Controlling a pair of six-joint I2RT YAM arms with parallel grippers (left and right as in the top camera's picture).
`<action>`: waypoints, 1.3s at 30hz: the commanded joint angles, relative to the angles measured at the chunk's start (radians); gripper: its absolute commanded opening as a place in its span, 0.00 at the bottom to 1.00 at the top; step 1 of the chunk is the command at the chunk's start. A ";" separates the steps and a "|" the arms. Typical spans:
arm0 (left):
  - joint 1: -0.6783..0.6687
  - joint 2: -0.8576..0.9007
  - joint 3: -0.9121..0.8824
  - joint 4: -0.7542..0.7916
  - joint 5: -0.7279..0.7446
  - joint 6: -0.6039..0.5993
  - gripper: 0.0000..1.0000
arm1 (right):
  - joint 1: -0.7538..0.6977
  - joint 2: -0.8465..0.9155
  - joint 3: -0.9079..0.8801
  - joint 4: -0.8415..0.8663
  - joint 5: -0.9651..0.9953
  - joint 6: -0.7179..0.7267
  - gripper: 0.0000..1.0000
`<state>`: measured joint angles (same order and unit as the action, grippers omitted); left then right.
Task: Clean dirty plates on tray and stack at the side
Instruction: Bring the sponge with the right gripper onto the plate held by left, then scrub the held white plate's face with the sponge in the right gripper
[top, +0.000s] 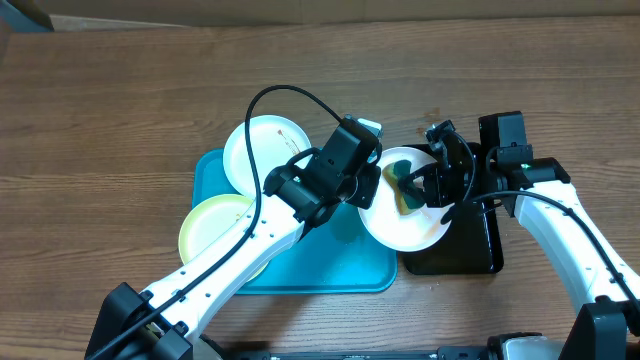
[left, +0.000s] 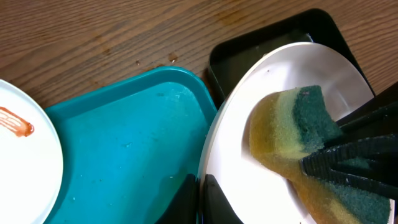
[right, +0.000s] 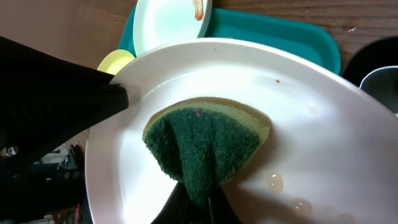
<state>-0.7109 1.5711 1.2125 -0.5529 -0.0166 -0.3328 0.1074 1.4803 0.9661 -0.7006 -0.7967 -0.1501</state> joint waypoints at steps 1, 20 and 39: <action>0.006 -0.003 0.031 0.002 0.006 0.008 0.04 | 0.001 -0.024 -0.004 -0.015 -0.001 0.000 0.04; 0.006 -0.003 0.031 -0.018 -0.058 0.023 0.04 | -0.086 -0.134 0.041 -0.235 -0.182 0.230 0.04; 0.005 -0.003 0.031 -0.014 -0.065 0.018 0.04 | -0.025 -0.063 -0.095 -0.090 -0.333 0.334 0.04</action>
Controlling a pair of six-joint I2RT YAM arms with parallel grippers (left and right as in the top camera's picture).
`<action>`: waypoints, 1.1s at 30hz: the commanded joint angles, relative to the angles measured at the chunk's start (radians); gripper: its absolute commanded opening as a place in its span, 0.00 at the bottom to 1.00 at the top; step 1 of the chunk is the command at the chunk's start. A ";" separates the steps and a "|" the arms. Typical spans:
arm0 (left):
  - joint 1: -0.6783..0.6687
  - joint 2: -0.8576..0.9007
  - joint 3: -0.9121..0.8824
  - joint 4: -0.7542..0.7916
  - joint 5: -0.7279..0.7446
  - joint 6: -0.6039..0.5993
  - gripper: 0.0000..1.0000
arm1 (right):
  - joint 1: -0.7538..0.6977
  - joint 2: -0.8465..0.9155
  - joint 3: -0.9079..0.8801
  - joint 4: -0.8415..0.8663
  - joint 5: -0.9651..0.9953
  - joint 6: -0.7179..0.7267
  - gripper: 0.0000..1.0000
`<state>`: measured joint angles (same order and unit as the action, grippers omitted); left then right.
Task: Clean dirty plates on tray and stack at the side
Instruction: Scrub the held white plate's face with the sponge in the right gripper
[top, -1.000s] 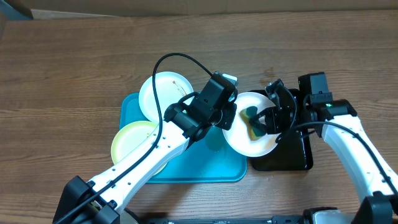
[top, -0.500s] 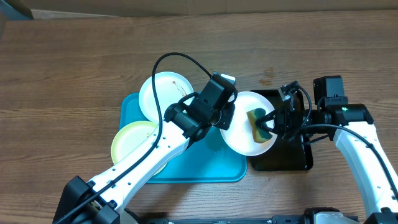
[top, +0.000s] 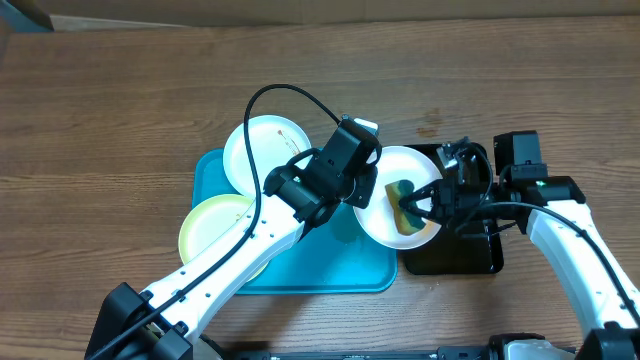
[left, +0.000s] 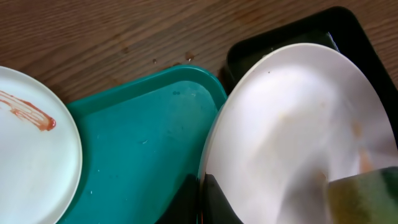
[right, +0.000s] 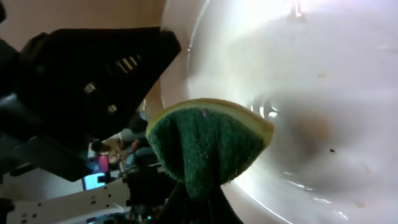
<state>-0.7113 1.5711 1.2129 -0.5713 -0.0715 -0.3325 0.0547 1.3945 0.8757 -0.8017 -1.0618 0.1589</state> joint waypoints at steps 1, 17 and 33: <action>0.006 -0.003 0.030 0.004 -0.010 0.018 0.04 | 0.040 0.029 -0.005 0.014 -0.074 0.025 0.04; 0.006 -0.003 0.030 0.011 -0.016 0.018 0.04 | 0.088 0.055 -0.005 -0.063 -0.008 0.027 0.04; 0.006 -0.003 0.034 0.010 -0.016 0.019 0.04 | 0.076 0.056 -0.005 -0.005 0.134 0.098 0.04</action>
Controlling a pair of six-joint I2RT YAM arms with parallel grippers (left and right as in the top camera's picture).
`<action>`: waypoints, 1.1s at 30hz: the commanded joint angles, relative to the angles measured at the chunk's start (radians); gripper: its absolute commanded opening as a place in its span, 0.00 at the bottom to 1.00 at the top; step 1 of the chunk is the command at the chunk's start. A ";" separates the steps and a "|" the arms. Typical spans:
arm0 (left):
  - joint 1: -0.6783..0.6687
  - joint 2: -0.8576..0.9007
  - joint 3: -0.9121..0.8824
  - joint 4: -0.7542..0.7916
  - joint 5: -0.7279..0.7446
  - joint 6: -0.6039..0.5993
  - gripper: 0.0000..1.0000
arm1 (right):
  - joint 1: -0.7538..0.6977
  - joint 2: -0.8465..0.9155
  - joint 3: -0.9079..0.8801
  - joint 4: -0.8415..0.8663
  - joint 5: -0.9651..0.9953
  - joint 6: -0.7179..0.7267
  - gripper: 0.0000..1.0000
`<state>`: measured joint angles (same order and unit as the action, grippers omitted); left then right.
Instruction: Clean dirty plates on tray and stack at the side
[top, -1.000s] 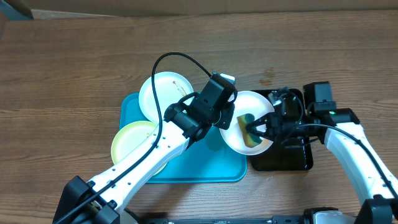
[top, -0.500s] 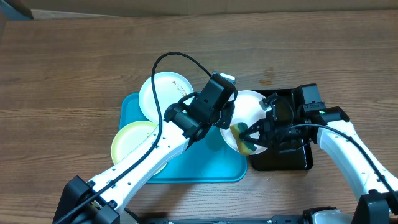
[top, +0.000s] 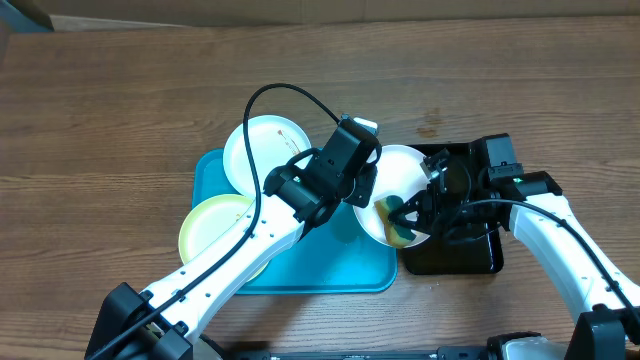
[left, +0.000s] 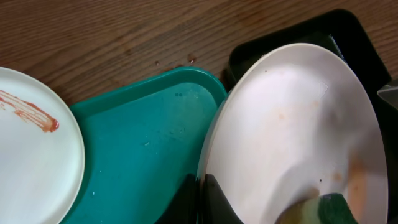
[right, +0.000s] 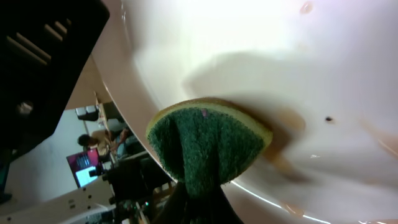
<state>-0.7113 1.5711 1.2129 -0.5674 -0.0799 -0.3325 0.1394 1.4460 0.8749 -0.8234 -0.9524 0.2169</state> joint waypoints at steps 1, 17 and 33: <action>0.006 -0.003 0.034 0.005 -0.008 0.019 0.04 | -0.017 0.004 -0.004 0.021 0.040 0.048 0.04; 0.003 -0.013 0.045 0.000 -0.189 0.069 0.04 | -0.210 0.002 0.042 -0.041 -0.097 -0.070 0.04; -0.192 -0.042 0.101 0.130 -0.617 0.325 0.04 | -0.344 0.004 0.071 -0.104 0.324 -0.101 0.04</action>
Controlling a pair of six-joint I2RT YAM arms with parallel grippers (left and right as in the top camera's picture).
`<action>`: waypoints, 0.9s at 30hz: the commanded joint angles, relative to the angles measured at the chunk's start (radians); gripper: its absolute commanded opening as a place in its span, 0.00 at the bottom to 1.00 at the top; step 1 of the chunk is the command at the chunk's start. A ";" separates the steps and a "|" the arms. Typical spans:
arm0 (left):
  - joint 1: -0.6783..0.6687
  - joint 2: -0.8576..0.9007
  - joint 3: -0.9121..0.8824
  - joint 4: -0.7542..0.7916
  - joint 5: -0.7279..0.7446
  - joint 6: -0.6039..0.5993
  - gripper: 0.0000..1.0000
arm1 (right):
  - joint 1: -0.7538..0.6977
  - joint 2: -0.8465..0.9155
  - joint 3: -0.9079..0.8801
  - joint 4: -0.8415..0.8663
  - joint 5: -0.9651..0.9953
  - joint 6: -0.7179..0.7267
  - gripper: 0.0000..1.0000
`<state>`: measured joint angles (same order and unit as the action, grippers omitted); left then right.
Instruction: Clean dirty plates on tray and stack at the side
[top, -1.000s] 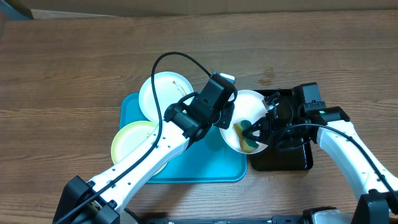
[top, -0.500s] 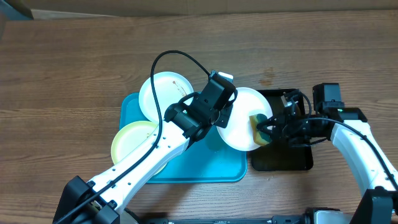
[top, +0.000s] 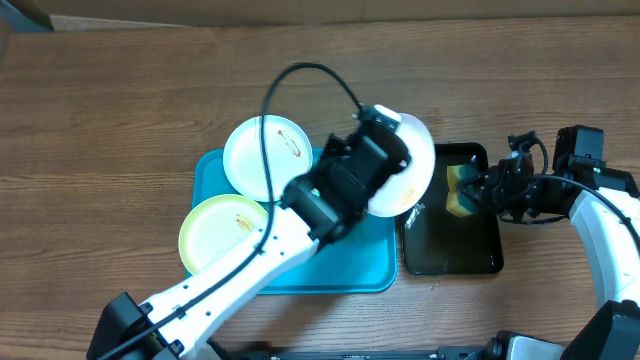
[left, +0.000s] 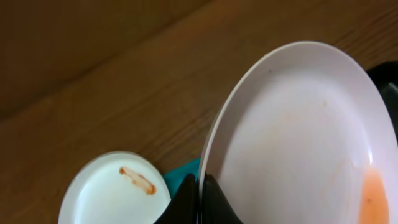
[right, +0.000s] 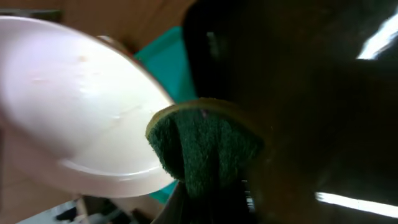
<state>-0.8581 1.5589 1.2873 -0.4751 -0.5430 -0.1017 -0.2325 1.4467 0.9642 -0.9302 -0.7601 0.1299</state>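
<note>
My left gripper (left: 200, 199) is shut on the rim of a white plate (left: 292, 143), held tilted in the air above the teal tray (top: 300, 255); an orange smear shows near its lower right edge. That plate (top: 412, 168) hangs beside the black bin (top: 450, 235). My right gripper (right: 208, 205) is shut on a green and yellow sponge (right: 205, 146), which sits over the black bin (right: 298, 93), clear of the plate. The sponge (top: 462, 190) shows there from above. A white plate with a ketchup streak (top: 262, 155) and a yellow-green plate (top: 222, 230) lie on the tray.
The tray and bin sit side by side on a wooden table (top: 120, 110). A black cable (top: 300, 85) loops over the left arm. Dark liquid shines in the bin.
The left gripper lifted the white plate up and away from the bin. The right gripper drew the sponge off the plate, back to the right over the black bin.
The left gripper held the white plate tilted at the bin's edge while the sponge in the right gripper lay on its centre, then lower right, then its lower edge. Now the plate is raised and the sponge is apart from it over the bin.
</note>
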 joint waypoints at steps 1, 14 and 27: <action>-0.065 -0.030 0.027 0.067 -0.194 0.124 0.04 | 0.041 0.003 -0.031 0.008 0.162 -0.003 0.04; -0.212 -0.030 0.027 0.422 -0.486 0.513 0.04 | 0.103 0.003 -0.227 0.246 0.368 0.114 0.34; -0.273 -0.030 0.027 0.540 -0.516 0.696 0.04 | 0.103 0.003 -0.329 0.343 0.412 0.114 0.94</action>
<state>-1.1061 1.5578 1.2922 0.0162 -1.0119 0.4847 -0.1295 1.4460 0.6548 -0.5945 -0.3775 0.2401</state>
